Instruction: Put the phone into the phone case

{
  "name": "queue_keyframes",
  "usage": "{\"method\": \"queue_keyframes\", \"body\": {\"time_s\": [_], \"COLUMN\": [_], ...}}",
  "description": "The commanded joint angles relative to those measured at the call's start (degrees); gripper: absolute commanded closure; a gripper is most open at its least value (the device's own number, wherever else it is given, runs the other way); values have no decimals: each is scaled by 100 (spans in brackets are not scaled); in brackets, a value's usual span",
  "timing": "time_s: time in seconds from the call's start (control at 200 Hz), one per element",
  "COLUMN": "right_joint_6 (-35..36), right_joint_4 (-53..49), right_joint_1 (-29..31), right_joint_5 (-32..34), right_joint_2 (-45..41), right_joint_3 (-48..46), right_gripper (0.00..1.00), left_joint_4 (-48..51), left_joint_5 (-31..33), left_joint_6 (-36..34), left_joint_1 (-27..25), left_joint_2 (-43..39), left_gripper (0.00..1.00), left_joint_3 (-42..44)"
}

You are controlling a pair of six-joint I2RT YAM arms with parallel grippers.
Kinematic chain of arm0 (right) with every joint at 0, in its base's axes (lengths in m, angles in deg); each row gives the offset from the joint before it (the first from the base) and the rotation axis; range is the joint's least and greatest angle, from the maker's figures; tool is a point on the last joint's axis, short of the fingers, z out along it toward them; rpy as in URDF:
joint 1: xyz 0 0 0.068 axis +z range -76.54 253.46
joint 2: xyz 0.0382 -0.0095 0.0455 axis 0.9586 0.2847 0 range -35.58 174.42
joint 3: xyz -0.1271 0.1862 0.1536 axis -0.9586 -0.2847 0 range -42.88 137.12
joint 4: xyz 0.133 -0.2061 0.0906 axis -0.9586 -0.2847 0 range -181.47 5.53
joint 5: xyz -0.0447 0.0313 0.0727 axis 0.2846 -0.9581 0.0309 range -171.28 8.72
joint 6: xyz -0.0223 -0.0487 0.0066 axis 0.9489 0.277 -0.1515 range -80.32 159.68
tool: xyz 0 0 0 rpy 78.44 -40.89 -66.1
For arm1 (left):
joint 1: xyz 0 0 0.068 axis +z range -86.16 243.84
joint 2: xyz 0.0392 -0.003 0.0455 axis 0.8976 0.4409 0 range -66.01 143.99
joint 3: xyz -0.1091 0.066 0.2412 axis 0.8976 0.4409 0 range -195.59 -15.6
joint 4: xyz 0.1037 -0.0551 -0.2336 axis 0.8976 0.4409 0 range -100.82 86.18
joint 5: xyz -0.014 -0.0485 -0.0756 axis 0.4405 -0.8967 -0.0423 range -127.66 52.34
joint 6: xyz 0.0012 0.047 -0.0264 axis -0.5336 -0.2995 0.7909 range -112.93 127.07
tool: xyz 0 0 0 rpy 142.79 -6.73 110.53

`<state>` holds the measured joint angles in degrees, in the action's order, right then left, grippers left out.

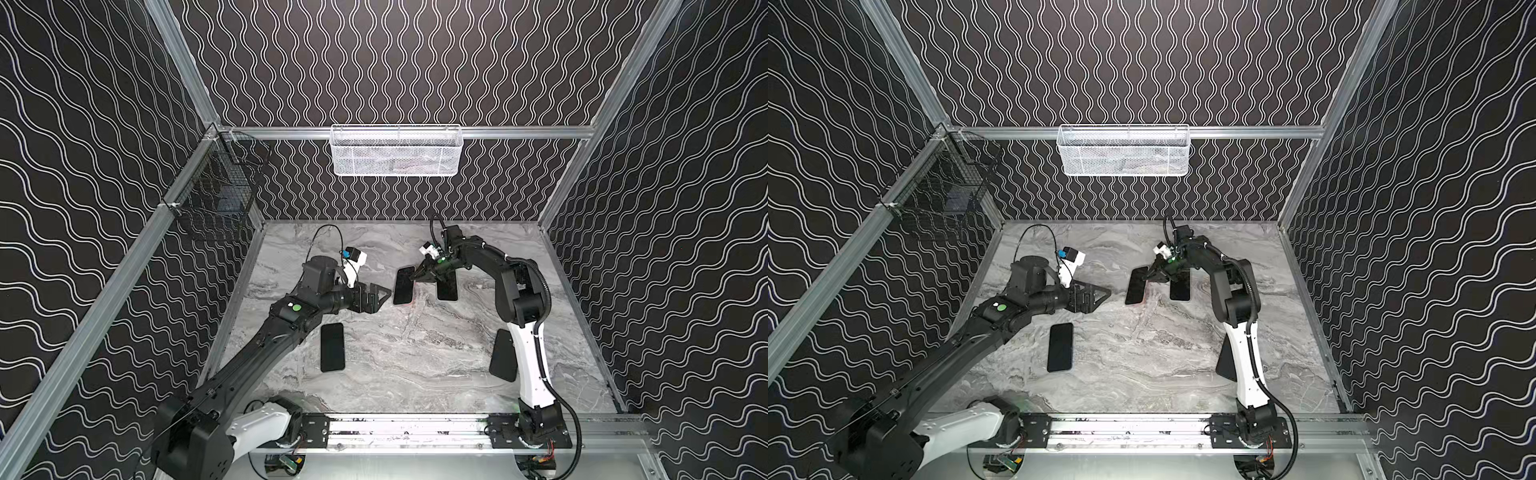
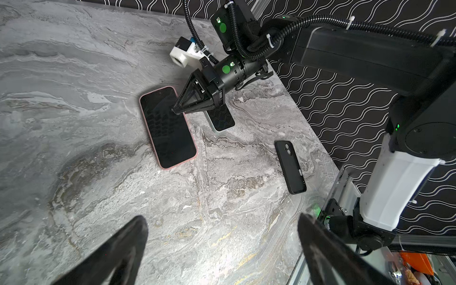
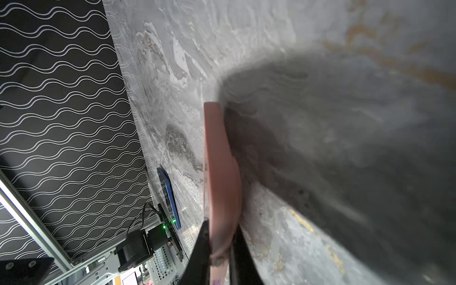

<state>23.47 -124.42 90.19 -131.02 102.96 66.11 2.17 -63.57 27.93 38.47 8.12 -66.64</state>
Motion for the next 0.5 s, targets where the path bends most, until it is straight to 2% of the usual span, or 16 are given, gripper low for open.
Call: {"method": "queue_keyframes", "body": {"time_s": [0.0, 0.255, 0.496], "right_joint_6": [-14, -286, -387], "right_joint_4": [-44, 356, 386], "right_joint_1": [-71, -115, -132], "right_joint_5": [342, 403, 618], "right_joint_2": [20, 8, 142], "right_joint_3": [-50, -128, 17], "right_gripper": [94, 93, 86], "left_joint_4": [-262, -219, -218], "left_joint_5": [-84, -4, 5], "left_joint_6": [30, 23, 45], "left_joint_1": [21, 16, 17], "left_joint_2": [42, 47, 43], "left_gripper": [2, 2, 2], "left_joint_3": [9, -4, 7]}}
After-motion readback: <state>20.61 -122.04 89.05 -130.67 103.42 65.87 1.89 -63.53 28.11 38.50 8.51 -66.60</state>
